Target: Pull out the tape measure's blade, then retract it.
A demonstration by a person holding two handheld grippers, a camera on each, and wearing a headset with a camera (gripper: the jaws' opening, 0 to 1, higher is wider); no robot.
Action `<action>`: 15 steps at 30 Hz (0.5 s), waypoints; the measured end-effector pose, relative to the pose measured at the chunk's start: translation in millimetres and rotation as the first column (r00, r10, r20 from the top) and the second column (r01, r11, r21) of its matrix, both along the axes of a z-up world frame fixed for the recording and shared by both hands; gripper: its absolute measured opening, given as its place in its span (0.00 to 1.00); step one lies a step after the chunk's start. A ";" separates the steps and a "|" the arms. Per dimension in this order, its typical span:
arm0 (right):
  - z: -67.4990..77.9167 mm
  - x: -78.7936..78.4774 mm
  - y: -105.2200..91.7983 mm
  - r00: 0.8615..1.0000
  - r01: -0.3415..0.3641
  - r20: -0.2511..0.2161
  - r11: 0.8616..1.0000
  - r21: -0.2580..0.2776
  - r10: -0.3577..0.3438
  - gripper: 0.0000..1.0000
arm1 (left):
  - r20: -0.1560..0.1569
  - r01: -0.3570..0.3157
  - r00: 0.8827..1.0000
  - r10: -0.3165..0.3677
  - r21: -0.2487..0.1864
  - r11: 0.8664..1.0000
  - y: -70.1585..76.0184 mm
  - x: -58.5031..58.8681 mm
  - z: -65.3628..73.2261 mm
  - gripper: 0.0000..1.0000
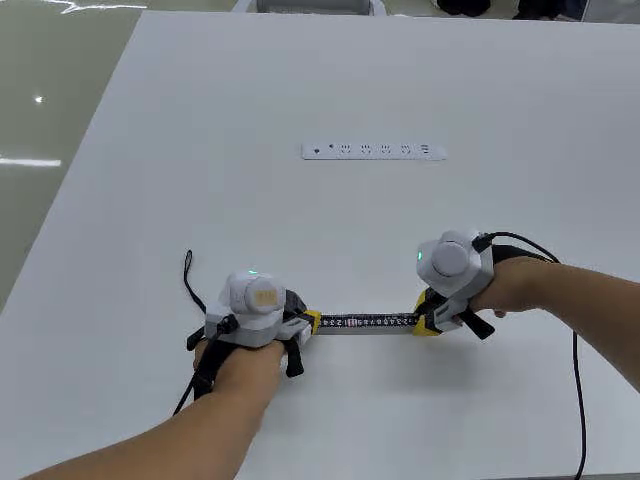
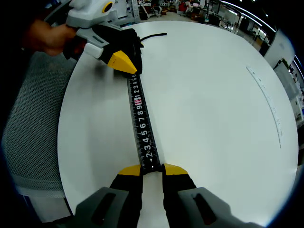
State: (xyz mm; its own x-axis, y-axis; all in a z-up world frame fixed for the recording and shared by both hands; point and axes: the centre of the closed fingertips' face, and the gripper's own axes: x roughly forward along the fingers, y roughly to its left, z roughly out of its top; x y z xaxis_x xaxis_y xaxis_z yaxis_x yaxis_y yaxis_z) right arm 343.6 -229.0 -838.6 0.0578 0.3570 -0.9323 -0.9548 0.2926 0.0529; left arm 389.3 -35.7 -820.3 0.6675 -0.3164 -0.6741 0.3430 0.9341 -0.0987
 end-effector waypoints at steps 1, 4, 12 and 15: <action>0.0 0.0 0.7 1.000 0.000 0.000 1.000 -0.001 0.000 0.15 | 0.001 0.000 1.000 0.000 0.000 1.000 0.0 -0.1 0.2 0.69; -0.1 0.4 2.3 1.000 0.000 -0.001 1.000 -0.002 0.000 0.15 | 0.001 0.000 1.000 0.000 -0.001 1.000 -0.1 0.0 0.4 0.69; 0.2 1.3 7.5 1.000 0.001 -0.004 1.000 0.005 -0.001 0.15 | 0.001 0.000 1.000 0.000 -0.002 1.000 -0.3 0.1 0.5 0.69; 0.2 2.0 9.8 1.000 0.006 -0.006 1.000 0.010 -0.006 0.15 | -0.002 0.001 1.000 -0.001 -0.004 1.000 -0.3 0.2 -0.1 0.69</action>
State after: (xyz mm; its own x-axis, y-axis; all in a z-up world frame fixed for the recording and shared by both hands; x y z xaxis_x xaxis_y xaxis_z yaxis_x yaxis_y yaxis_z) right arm 345.6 -219.3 -838.4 0.0542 0.3664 -0.9289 -0.9526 0.2979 0.0620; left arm 389.5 -36.0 -820.4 0.6661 -0.3198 -0.6739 0.3435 0.9334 -0.1033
